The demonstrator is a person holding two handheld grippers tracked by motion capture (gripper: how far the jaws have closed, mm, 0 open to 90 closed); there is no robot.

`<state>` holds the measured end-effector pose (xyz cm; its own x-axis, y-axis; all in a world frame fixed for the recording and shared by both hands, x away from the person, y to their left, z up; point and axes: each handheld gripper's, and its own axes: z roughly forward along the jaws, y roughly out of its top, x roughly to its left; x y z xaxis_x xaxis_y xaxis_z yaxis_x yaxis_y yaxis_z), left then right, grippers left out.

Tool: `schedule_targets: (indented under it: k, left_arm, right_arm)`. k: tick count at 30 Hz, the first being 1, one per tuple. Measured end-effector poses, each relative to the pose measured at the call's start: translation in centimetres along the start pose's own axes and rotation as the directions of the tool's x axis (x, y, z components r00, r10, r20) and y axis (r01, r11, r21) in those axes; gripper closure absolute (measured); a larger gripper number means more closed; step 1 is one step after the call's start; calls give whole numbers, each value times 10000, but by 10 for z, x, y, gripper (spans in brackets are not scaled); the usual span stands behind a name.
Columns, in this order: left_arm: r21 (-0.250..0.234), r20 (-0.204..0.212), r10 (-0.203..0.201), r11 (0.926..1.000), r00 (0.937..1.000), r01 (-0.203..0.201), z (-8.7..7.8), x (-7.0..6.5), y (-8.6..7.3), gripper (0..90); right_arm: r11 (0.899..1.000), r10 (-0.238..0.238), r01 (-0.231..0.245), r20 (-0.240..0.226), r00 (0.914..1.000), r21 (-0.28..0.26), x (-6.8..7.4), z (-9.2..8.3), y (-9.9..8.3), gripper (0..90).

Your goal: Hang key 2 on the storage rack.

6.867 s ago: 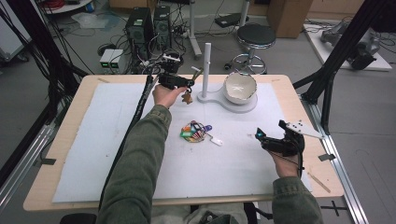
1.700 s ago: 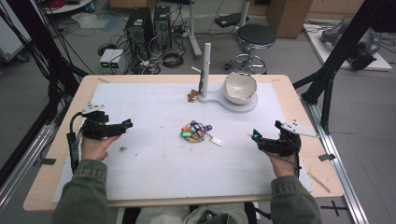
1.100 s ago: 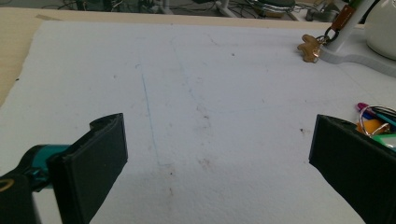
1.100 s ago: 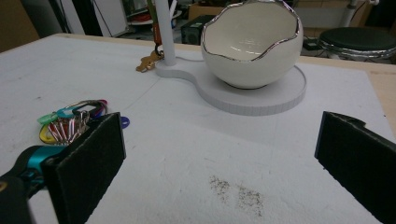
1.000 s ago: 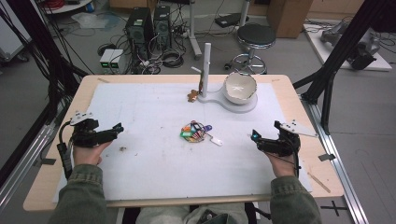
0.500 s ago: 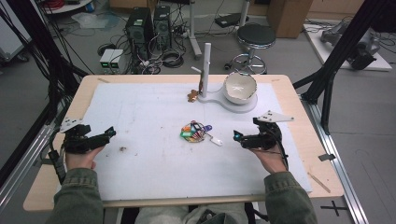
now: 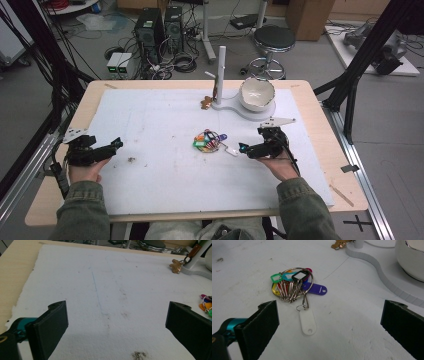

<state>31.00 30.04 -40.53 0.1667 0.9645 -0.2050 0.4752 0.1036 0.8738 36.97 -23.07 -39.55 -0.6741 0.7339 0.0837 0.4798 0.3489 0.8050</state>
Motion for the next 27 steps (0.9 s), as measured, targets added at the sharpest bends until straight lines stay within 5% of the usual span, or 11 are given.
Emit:
schedule_targets:
  k: [27]
  left_arm:
    - [-77,-85,-368,9993,9993,368,-3,8,-2,48]
  right_arm:
    - [9979,-220,251,-516,9984,598,12,32,31,8]
